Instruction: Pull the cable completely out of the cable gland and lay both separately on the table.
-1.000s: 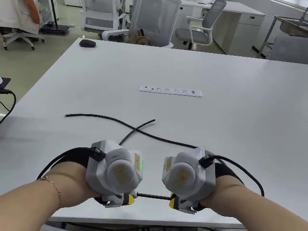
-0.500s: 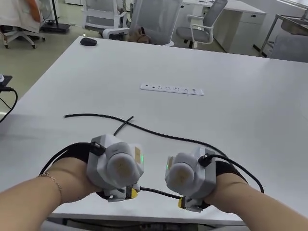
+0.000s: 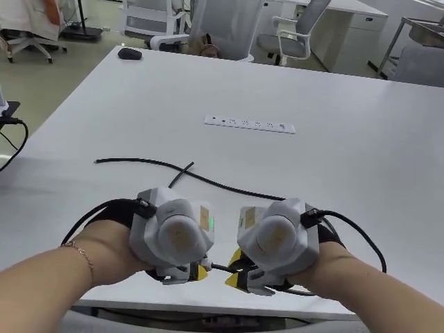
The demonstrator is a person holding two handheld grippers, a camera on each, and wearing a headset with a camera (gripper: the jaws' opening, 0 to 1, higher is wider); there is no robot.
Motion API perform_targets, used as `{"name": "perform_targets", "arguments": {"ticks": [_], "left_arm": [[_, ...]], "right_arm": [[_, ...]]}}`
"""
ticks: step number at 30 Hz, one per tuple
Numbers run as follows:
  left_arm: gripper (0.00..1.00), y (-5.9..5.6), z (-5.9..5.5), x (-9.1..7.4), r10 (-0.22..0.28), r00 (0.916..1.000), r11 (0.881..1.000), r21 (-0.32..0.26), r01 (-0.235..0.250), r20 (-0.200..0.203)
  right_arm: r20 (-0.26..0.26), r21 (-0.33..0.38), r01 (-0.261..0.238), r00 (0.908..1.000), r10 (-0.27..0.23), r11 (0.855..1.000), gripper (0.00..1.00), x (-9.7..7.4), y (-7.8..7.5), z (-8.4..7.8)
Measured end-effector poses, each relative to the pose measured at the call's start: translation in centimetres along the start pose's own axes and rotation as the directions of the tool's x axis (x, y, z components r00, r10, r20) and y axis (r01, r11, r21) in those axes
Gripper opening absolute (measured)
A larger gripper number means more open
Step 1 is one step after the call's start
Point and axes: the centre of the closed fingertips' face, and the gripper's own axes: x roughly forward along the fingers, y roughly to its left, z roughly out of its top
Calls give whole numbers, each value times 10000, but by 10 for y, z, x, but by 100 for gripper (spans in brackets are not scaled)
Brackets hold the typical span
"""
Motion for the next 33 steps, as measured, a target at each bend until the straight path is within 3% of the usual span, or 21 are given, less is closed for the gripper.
{"name": "perform_targets", "arguments": {"ticks": [6,8,12,15,17,21,24,26,29,30,31,32,33], "left_arm": [[15,0,1,0,9,10000,10000,-8,-9,50],[15,3,-3,-1,140,9998,9999,36,-139,-118],[15,5,-11,0,194,9990,9998,45,-192,-399],[15,5,-12,0,185,9988,9998,50,-183,-455],[15,5,-12,0,187,9985,9998,97,-182,-505],[15,4,-13,0,156,9985,9999,82,-152,-522],[15,5,-13,0,181,9985,9998,41,-179,-510],[15,5,-12,0,189,9986,9998,11,-189,-492],[15,5,-12,0,187,9987,9998,14,-186,-478],[15,4,-11,0,187,9987,9998,11,-187,-468],[15,4,-11,0,189,9987,9998,22,-188,-482],[15,4,-12,1,171,9986,9998,37,-169,-505],[15,4,-12,1,157,9985,9999,50,-155,-524]], "right_arm": [[1,326,190,9998,-191,9993,3,-1,-5,-1],[-152,434,322,9994,-316,9985,3,-1,-9,-5],[-1265,717,548,9909,-455,9959,3,0,-13,-30],[-2219,814,795,9733,-597,9935,3,-2,-17,-51],[-2845,912,983,9562,-687,9910,3,-4,-20,-65],[-3415,1101,1241,9365,-798,9861,4,-7,-23,-79],[-3992,1107,1563,9114,-1001,9815,4,-12,-27,-91],[-4244,1194,1662,8998,-1011,9788,4,-14,-28,-98],[-4437,1380,1663,8917,-891,9764,6,-16,-27,-104],[-4502,1481,1772,8881,-932,9730,11,-16,-28,-104],[-4439,1387,1800,8903,-1014,9738,19,-16,-29,-103],[-4029,1168,1740,9082,-1135,9778,28,-13,-30,-94],[-3707,1232,1528,9237,-974,9805,29,-10,-27,-87]]}}
